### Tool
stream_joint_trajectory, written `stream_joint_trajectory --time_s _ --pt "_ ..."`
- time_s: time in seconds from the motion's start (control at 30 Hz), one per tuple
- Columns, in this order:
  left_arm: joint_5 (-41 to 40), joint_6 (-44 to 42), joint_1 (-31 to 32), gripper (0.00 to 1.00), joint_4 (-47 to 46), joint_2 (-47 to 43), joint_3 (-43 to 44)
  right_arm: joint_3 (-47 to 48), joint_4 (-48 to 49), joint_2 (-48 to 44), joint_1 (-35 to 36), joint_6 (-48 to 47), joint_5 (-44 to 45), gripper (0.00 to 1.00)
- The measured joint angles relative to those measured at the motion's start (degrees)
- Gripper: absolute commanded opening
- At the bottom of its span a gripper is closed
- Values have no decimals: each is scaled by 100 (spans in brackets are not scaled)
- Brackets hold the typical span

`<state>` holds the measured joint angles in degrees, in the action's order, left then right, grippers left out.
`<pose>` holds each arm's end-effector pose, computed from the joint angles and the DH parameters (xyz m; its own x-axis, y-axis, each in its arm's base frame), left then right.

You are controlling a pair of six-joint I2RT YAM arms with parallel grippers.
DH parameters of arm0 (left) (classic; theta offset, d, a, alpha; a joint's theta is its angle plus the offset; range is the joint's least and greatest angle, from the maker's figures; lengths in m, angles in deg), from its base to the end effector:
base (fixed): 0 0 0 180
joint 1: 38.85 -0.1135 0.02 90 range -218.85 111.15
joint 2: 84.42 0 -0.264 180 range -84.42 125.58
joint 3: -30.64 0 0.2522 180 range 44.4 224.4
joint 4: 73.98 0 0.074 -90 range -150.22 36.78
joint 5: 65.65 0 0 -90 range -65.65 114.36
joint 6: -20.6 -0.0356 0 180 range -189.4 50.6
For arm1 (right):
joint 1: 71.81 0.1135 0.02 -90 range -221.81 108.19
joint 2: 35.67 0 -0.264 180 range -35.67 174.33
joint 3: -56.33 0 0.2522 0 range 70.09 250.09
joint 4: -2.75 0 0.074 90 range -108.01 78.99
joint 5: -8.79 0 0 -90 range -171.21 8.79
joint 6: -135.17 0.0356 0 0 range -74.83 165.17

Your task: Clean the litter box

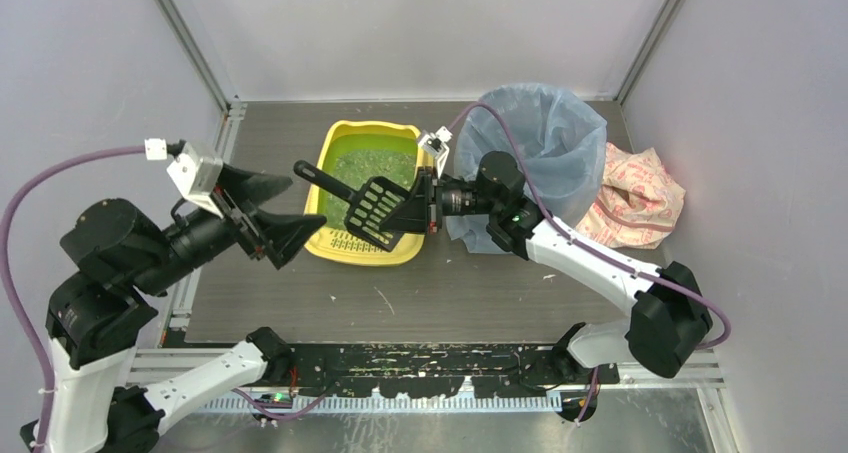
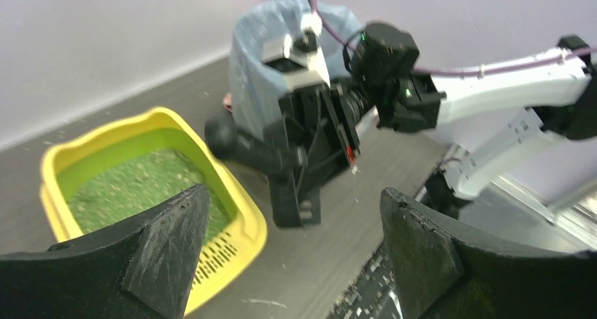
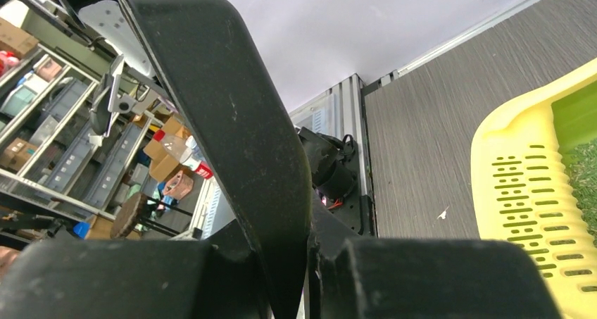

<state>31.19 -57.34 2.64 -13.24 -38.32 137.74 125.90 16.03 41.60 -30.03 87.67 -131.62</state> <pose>0.0485 -0.0486 0.5248 -0.1527 -0.1418 -0.9780 0.7312 0.6495 -0.2084 0.2114 0.2257 0.3466 -0.6198 0.0236 -0.7844 -0.7837 -0.0701 0.6171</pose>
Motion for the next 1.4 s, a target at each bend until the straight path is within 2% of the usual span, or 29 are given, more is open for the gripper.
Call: stream_joint_trajectory --time_s 0.1,0.2,0.53,0.77,0.97,1.4 --pt "284 151 0 90 -48 -391 -551 -42 -17 -151 0 -48 -70 1" --pt "463 271 0 89 -59 -411 -826 -48 -26 -260 9 -70 -133 1" --pt "675 409 0 85 -238 120 -909 -254 -389 -592 138 -376 -146 1" --pt "776 433 0 75 -286 214 -881 -337 -597 -654 177 -490 -107 1" --pt "800 446 0 53 -299 146 -879 -337 -614 -719 190 -503 -79 1" --pt "835 560 0 50 -516 -87 -962 -422 -614 -743 319 -533 -66 1"
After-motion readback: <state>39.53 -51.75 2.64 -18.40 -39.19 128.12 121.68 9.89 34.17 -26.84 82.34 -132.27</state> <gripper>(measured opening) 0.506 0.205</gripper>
